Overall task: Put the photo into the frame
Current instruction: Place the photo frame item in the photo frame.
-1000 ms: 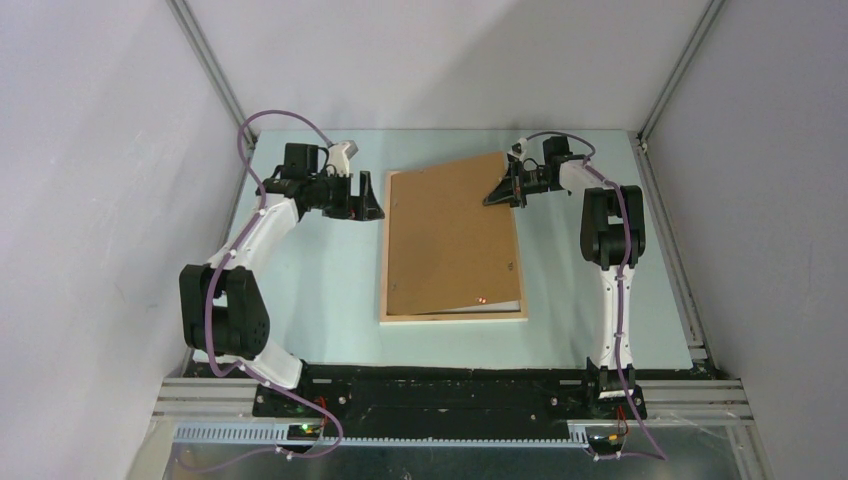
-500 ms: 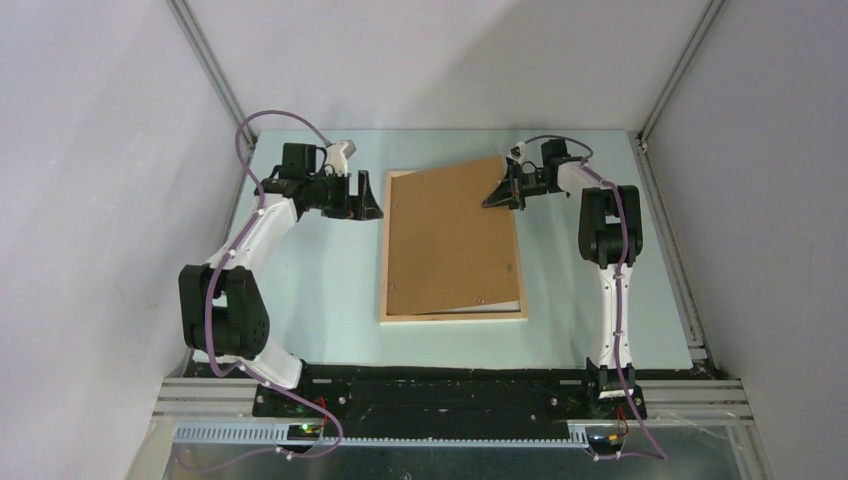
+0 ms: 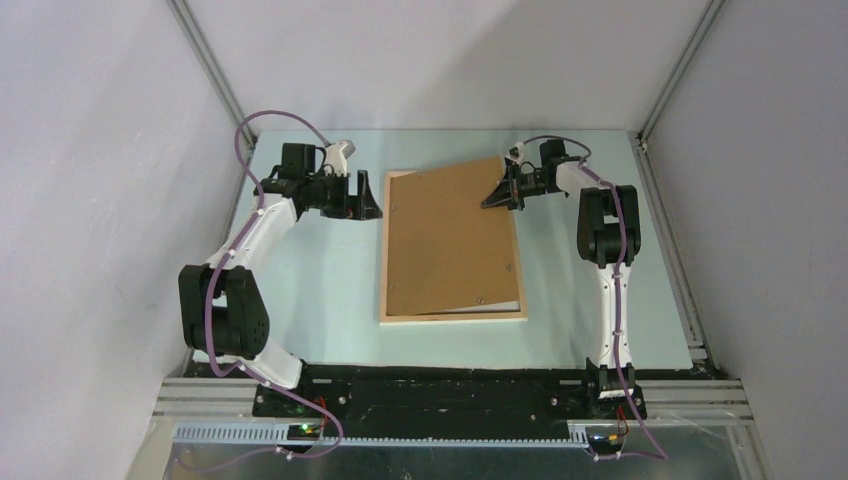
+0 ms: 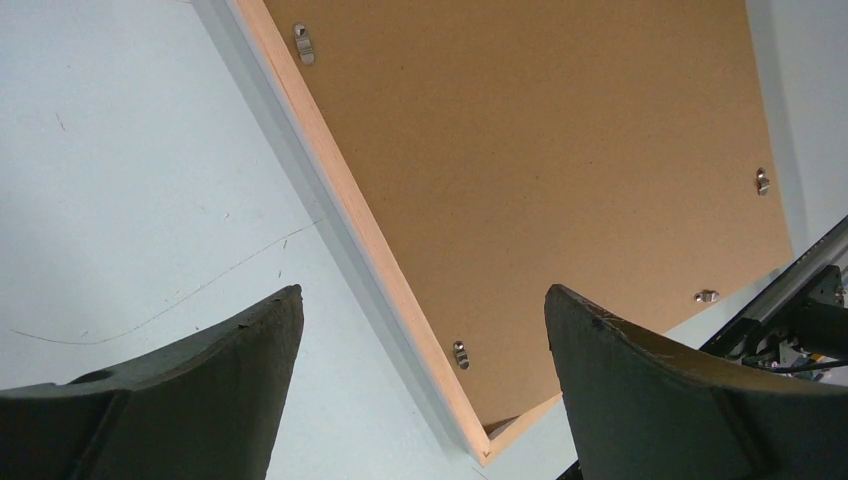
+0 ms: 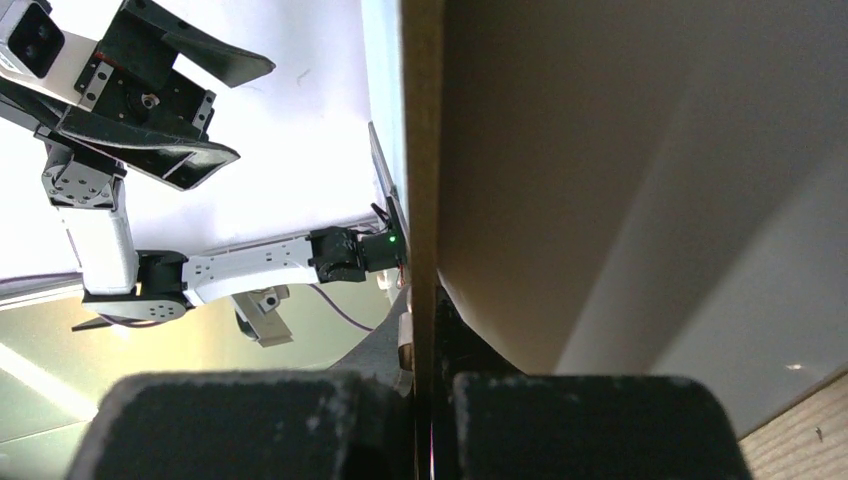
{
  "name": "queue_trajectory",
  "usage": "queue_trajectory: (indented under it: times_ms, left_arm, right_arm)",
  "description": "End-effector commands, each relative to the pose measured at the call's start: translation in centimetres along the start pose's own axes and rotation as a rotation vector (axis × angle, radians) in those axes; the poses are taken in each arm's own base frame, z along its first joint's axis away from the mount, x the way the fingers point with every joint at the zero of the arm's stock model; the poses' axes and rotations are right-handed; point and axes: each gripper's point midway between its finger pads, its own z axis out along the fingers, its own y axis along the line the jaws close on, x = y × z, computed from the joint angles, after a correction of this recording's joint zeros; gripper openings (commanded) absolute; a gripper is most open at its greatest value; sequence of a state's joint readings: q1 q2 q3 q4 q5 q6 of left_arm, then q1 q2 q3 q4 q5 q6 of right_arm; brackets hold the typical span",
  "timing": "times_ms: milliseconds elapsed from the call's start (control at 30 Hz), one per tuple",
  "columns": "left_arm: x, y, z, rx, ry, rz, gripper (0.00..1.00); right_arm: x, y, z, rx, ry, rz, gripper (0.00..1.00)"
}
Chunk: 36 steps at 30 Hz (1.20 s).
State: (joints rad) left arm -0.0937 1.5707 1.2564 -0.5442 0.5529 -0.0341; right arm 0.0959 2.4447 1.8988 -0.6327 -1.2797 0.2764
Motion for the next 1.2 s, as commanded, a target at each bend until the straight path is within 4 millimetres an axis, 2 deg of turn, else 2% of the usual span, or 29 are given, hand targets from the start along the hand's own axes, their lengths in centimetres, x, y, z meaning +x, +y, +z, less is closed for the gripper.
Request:
queue_trajectory:
  times_ms: [0, 33, 133, 467, 500, 567, 633, 933, 1167]
  left_arm:
    - [-0.7, -0.5, -0.9, 0.015, -0.036, 0.022, 0.95]
    - [-0.7, -0.5, -0.9, 0.016, -0.036, 0.022, 0.95]
    - [-0.6, -0.5, -0.9, 0.016, -0.034, 0.021, 0.95]
    - [-0.7, -0.5, -1.0, 0.017, -0.038, 0.021, 0.95]
    - [-2.4, -2.2, -3.6, 0.019, -0.119, 0.072, 0.95]
    - [-1.0, -0.7, -1.3, 0.016, -0.05, 0.027, 0.95]
    - [-0.7, -0.5, -1.0, 0.017, -0.039, 0.021, 0.95]
    - [-0.6, -0.4, -1.2, 0.02, -0.04, 0.017, 0.95]
    - [-0.6, -0.6, -1.2, 0.032, -0.04, 0.016, 0.95]
  right_arm:
    - [-0.2, 1.3, 0.1, -0.032, 0.016, -0.028, 0.0]
    - [-0.2, 1.4, 0.1, -0.031, 0.015, -0.03, 0.0]
    - [-0.3, 1.3, -0.2, -0.02, 0.006, -0.04, 0.08]
    - [-0.6, 0.9, -0.5, 0.019, -0.006, -0.047, 0.42]
    - [-0.6, 0.8, -0.5, 0.023, -0.006, -0.049, 0.48]
    - [-0.7, 0.9, -0.5, 0.031, -0.008, -0.055, 0.54]
    - [-0.8, 1.0, -0.6, 0.041, -0.01, -0.061, 0.59]
    - [-1.0, 0.5, -0.9, 0.152, -0.019, -0.082, 0.72]
    - [-0.8, -0.3, -1.5, 0.294, -0.027, -0.104, 0.75]
